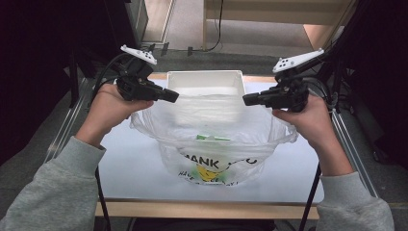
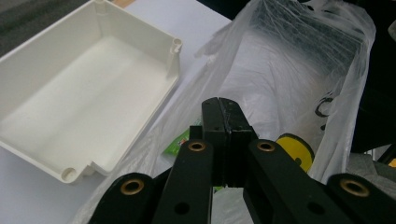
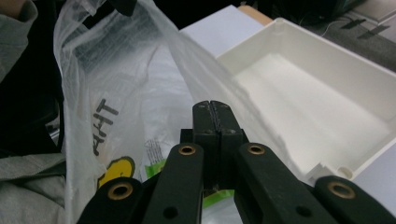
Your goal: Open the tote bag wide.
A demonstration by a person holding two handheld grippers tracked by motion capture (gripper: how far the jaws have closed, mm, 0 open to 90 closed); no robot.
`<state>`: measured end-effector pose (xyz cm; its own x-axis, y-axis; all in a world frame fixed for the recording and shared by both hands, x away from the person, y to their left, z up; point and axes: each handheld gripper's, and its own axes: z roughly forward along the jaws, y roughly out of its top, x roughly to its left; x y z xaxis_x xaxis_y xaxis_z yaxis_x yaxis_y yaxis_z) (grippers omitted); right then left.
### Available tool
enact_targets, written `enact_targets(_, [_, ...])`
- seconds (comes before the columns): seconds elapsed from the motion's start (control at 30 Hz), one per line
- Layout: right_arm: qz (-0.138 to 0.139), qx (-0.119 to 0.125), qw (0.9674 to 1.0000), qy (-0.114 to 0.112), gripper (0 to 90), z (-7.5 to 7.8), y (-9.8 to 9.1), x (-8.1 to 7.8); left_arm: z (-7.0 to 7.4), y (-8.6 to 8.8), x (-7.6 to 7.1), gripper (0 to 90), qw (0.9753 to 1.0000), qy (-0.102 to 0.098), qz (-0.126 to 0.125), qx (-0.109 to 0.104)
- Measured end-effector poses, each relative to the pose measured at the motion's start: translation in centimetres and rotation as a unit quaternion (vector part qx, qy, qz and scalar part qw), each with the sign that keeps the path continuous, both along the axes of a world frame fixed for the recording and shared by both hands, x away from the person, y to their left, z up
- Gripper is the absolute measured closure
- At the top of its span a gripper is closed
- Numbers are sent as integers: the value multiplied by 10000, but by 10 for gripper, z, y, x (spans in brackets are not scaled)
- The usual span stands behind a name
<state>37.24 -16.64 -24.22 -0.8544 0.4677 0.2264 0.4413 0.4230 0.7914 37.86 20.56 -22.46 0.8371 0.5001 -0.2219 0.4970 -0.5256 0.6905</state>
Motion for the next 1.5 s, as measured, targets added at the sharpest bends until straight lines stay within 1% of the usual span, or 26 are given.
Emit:
enact_targets(0.1, [-15, -94, 9999, 89, 900, -11, 1, -2, -7, 0, 0, 900, 10000, 31, -19, 34])
enact_targets(0.2, [-16, -132, 9998, 138, 900, -18, 1, -3, -16, 0, 0, 900, 9999, 95, -17, 32])
enact_targets(0.33, [-49, -128, 9997, 192, 900, -30, 0, -4, -29, 0, 0, 900, 9999, 165, 8, 42])
enact_targets(0.4, [-59, -117, 9997, 216, 900, -34, 0, -4, -35, 1, 0, 900, 9999, 153, -24, 60])
enact_targets(0.43, [-63, -117, 9996, 246, 900, -37, 0, -4, -37, 2, -1, 900, 9999, 146, -29, 36])
enact_targets(0.6, [-69, -146, 9994, 298, 900, -49, 0, -5, -51, 4, -1, 900, 9997, 242, 21, 30])
enact_targets(0.67, [-77, -154, 9993, 320, 900, -54, 0, -5, -57, 4, -1, 899, 9996, 275, 39, 65])
enact_targets(0.83, [-124, -206, 9990, 387, 900, -63, -1, -6, -70, 4, -1, 898, 9994, 335, 85, 101])
enact_targets(0.9, [-139, -218, 9990, 376, 900, -66, -1, -6, -77, 3, -1, 898, 9992, 368, 124, 91])
enact_targets(0.97, [-135, -223, 9990, 357, 900, -69, -2, -7, -81, 4, -1, 898, 9991, 400, 112, 98])
enact_targets(1.03, [-149, -226, 9989, 386, 900, -73, -2, -8, -86, 4, -1, 898, 9989, 428, 146, 113])
enact_targets(1.17, [-166, -247, 9987, 418, 900, -82, -2, -8, -95, 3, -1, 898, 9987, 477, 164, 114])
enact_targets(1.23, [-172, -238, 9986, 445, 900, -87, -1, -9, -99, 2, -2, 898, 9985, 500, 168, 157])
enact_targets(1.27, [-189, -220, 9985, 472, 900, -90, -1, -9, -101, 2, -2, 897, 9984, 520, 165, 136])
enact_targets(1.37, [-213, -239, 9983, 487, 900, -95, -1, -9, -107, 1, -4, 891, 9987, 439, 181, 208])
enact_targets(1.5, [-274, -184, 9981, 518, 900, -102, -2, -10, -113, 0, -6, 900, 9990, 357, 211, 150])
